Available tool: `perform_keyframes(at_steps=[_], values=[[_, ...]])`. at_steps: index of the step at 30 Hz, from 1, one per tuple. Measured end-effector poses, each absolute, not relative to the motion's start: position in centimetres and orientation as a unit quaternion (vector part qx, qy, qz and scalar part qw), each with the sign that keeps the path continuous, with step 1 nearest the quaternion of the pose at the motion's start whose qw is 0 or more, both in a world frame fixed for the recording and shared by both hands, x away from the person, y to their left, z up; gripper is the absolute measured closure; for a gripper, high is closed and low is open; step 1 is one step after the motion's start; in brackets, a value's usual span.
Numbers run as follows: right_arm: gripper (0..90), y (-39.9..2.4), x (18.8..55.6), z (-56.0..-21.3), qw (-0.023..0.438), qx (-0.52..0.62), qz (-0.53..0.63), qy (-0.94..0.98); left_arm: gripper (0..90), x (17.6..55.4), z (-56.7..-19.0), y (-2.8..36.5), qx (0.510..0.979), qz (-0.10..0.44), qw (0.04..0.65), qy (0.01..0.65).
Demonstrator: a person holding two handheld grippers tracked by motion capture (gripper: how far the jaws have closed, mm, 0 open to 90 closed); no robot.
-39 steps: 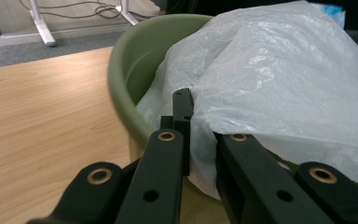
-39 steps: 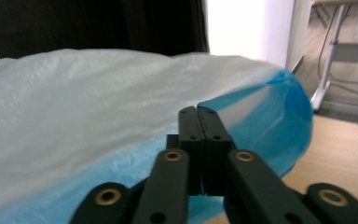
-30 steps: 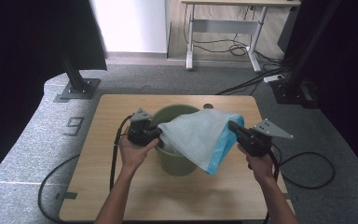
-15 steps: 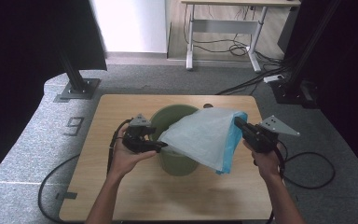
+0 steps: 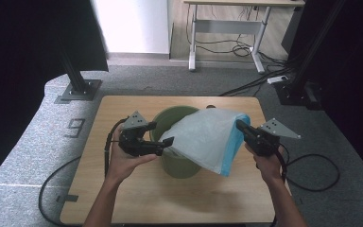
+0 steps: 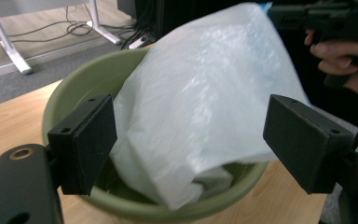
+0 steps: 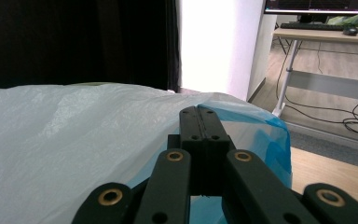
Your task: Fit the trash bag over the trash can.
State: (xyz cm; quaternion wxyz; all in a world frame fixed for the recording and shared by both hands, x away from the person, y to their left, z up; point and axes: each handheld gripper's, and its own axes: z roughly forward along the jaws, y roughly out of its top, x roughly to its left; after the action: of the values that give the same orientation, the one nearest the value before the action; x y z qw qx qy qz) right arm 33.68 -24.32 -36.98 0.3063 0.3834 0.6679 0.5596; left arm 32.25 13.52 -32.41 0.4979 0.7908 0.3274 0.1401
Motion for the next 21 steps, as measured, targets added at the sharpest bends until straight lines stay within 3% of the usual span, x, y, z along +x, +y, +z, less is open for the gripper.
perform_keyframes(at_steps=[10, 21], values=[[88.9, -22.0, 33.0, -37.2, 0.288, 0.357, 0.574, 0.679, 17.5, 33.2, -34.0, 8.8, 0.803, 0.108, 0.48, 0.337], [88.9, -19.6, 32.7, -37.3, 0.277, 0.335, 0.579, 0.69, 15.8, 32.7, -35.2, 5.1, 0.811, 0.12, 0.47, 0.327]])
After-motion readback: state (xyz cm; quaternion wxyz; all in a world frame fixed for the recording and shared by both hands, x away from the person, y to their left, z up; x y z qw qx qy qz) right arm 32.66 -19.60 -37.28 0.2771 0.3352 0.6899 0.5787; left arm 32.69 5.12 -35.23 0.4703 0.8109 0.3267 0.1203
